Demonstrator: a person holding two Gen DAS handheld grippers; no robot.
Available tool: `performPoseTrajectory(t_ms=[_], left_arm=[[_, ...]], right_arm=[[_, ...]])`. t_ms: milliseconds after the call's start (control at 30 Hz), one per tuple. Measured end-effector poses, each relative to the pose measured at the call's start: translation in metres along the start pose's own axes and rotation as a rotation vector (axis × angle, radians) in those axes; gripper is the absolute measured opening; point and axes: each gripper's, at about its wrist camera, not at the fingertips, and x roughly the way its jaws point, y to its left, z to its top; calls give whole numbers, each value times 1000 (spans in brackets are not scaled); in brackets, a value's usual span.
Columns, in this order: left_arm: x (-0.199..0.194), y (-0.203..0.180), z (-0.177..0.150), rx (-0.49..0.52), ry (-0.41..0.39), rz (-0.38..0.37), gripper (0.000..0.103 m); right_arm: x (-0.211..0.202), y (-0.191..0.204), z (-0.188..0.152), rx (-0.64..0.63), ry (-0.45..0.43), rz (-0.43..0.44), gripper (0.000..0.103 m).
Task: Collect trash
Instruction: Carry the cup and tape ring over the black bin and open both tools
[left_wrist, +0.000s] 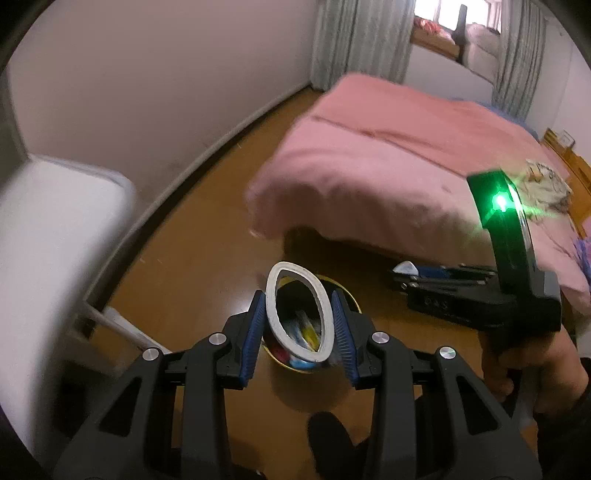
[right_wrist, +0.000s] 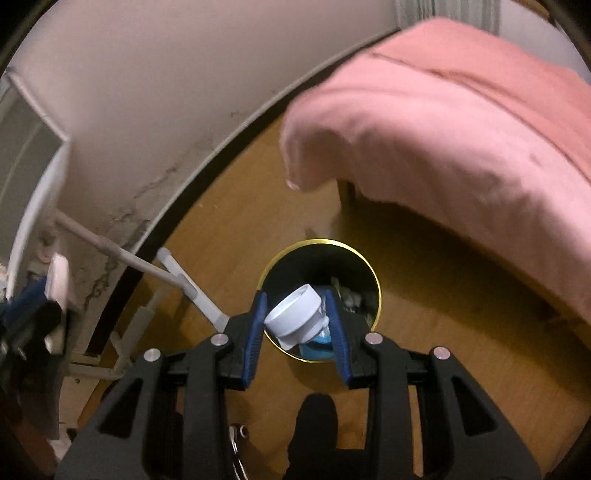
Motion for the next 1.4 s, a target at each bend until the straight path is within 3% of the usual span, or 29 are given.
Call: performPoseTrajectory(t_ms=[300,500,733,867,1333,1400], left_arm=[[88,0,-5,19,106,-11,36],[114,14,-15,18,155,-3,36],[139,25,-15,1,182,-7,36],[151,26,-14,-11,187,-15,36],[183,9,-5,-3,227,-90,37],[187,7,-1,3,226,-83,46]], right_arm=[[97,-24,-15,65,132,-5,33],[126,-38,-13,95,157,3,33],[133,-39,-9,102,156,-1,33],[128,-39,-5,109,136,-4,55],[114,-70,-6,244,66,-83,62],[110,-75,-6,266,54,-89,62]])
